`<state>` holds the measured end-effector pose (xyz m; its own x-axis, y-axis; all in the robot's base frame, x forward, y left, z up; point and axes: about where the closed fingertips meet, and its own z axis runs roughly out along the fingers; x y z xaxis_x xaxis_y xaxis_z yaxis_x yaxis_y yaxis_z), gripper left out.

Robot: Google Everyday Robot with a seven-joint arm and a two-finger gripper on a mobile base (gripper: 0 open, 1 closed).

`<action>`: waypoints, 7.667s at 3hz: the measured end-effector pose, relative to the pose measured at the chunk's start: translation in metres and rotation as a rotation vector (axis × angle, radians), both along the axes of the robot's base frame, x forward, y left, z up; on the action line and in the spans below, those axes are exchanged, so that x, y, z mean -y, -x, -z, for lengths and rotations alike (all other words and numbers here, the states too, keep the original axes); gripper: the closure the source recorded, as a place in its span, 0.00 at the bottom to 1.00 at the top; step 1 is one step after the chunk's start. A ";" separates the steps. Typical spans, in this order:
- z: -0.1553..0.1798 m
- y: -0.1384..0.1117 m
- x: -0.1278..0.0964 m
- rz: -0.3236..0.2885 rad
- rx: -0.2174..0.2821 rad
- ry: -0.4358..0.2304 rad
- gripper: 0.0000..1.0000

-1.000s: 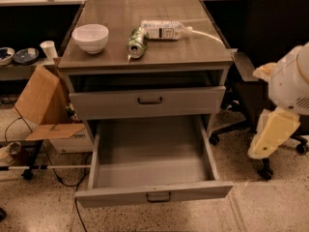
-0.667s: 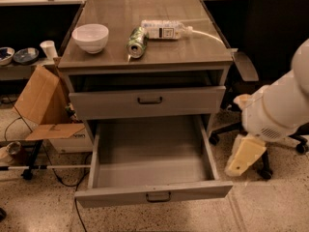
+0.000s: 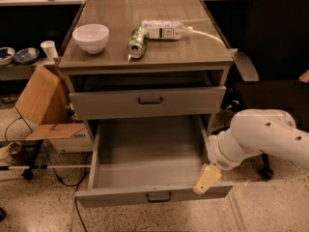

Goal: Close middle drawer

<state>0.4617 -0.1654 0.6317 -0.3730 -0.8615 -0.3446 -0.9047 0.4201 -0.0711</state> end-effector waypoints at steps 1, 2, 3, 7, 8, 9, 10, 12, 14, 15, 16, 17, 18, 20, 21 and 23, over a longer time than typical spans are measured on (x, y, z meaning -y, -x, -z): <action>0.051 0.001 -0.001 0.037 -0.050 -0.029 0.13; 0.084 0.014 0.007 0.085 -0.086 -0.053 0.36; 0.113 0.032 0.016 0.130 -0.132 -0.074 0.60; 0.213 0.031 0.008 0.091 -0.281 -0.068 0.81; 0.218 0.016 0.010 0.084 -0.259 -0.072 0.58; 0.207 -0.004 0.005 0.064 -0.205 -0.080 0.34; 0.192 -0.026 -0.010 0.032 -0.163 -0.083 0.11; 0.181 -0.050 -0.037 -0.026 -0.143 -0.084 0.00; 0.173 -0.072 -0.037 0.026 -0.150 -0.066 0.50; 0.170 -0.082 -0.028 0.064 -0.151 -0.059 0.73; 0.178 -0.097 -0.018 0.091 -0.151 -0.056 0.96; 0.195 -0.114 -0.002 0.121 -0.150 -0.059 0.00; 0.202 -0.123 0.004 0.132 -0.144 -0.062 0.00; 0.189 -0.143 -0.006 0.097 -0.088 -0.093 0.00; 0.184 -0.148 -0.018 0.067 -0.077 -0.105 0.00; 0.180 -0.156 -0.019 0.101 -0.114 -0.080 0.38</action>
Offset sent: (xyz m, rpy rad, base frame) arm -0.0295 -0.0191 -0.1229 0.0820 0.1279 -0.1512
